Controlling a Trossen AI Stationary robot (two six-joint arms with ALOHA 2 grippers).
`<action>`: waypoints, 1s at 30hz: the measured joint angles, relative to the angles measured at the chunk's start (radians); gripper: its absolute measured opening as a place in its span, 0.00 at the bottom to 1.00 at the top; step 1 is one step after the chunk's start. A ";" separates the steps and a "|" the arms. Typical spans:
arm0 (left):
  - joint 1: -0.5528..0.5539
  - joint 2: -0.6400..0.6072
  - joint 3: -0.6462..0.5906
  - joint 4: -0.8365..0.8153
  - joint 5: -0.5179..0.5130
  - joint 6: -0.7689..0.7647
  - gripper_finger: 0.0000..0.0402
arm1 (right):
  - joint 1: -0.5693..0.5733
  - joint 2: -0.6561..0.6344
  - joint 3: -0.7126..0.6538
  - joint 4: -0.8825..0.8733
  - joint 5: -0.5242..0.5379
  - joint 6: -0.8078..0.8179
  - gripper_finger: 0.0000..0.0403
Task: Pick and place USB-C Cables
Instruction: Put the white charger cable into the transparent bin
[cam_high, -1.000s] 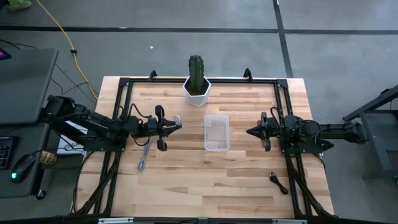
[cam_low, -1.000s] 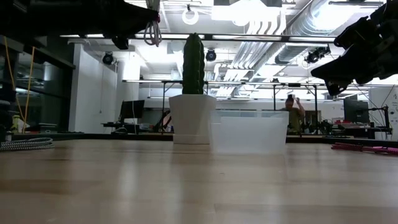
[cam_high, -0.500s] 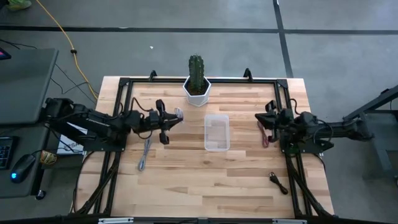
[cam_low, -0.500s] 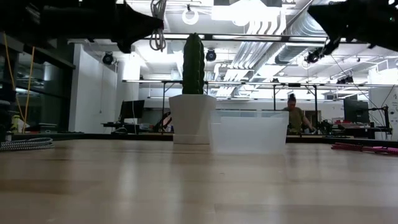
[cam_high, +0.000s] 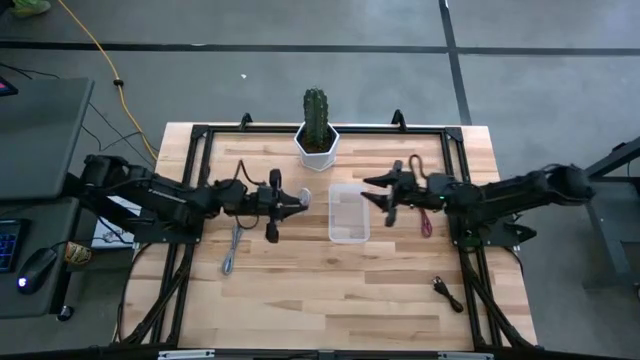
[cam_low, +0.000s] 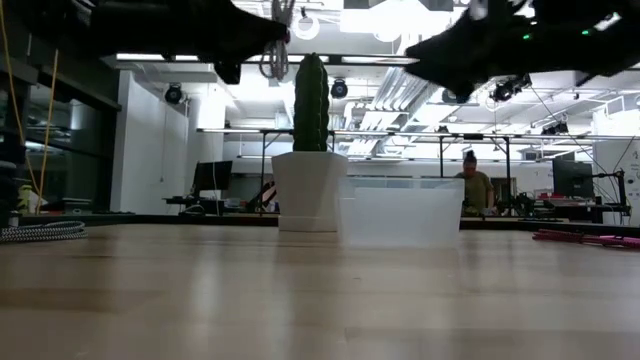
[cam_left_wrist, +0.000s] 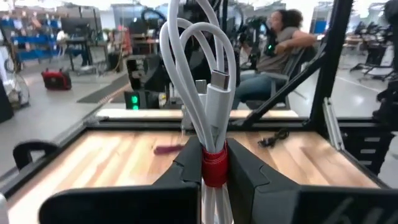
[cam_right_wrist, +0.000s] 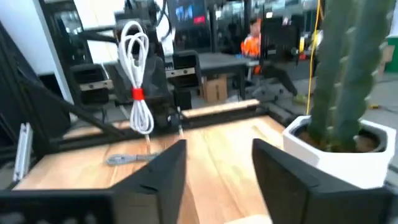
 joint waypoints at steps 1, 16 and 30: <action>-0.010 0.020 0.000 0.010 -0.014 -0.010 0.04 | 0.000 0.028 0.013 0.007 -0.009 0.000 0.49; -0.054 0.180 0.099 0.038 -0.201 0.016 0.03 | 0.001 0.058 0.091 0.015 -0.220 -0.013 0.56; 0.006 0.538 0.756 -0.843 -0.215 0.525 0.02 | 0.029 -0.266 0.091 -0.187 -0.215 -0.096 0.56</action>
